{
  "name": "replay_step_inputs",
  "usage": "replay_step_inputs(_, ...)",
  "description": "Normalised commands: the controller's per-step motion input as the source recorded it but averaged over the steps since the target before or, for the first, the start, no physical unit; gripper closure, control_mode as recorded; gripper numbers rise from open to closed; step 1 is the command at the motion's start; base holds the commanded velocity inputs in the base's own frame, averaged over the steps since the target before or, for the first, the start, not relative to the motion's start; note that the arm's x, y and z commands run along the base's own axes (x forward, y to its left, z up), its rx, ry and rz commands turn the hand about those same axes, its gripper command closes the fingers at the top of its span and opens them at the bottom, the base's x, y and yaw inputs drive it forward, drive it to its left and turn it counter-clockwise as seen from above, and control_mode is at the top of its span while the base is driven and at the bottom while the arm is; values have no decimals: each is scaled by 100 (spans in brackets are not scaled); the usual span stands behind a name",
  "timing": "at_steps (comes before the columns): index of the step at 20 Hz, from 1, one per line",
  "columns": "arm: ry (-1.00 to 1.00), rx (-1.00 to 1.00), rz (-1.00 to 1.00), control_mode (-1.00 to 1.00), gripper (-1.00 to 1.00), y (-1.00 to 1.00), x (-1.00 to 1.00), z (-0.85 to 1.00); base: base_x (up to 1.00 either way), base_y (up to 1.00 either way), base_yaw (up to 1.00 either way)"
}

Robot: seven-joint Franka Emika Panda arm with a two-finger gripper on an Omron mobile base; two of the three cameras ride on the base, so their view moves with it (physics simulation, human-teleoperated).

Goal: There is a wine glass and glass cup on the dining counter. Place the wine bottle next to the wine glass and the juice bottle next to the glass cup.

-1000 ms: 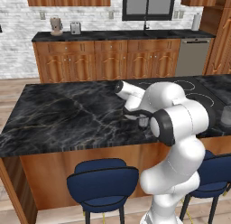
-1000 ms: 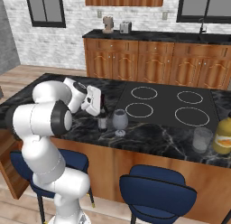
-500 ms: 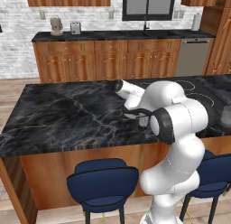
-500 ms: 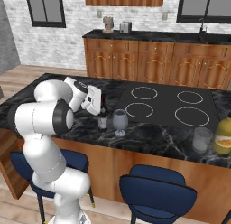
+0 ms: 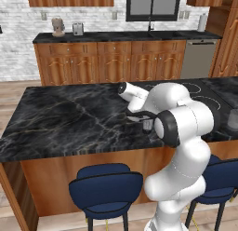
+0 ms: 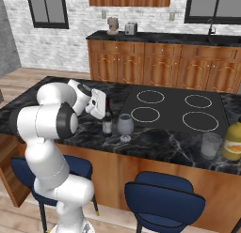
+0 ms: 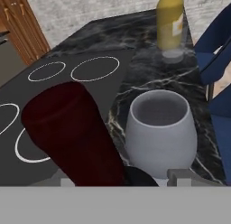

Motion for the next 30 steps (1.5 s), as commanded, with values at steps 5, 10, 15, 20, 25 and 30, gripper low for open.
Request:
replay_step_inputs(5, 0, 0, 0, -100, -100, 0, -3, -13, 0, 0, 0)
replay_step_inputs(10, -5, 0, 0, -100, -100, 0, -6, -5, 0, 0, 0)
replay_step_inputs(15, -8, 0, 0, -100, -100, 3, -2, 0, 0, 0, 0)
replay_step_inputs(20, -8, 0, 0, -100, -100, 16, 0, 0, 0, 0, 0)
replay_step_inputs(25, -5, 0, 0, -100, -100, 19, 0, 0, 0, 0, 0)
replay_step_inputs(30, 0, 0, 0, -100, -100, 24, -3, 0, 0, 0, 0)
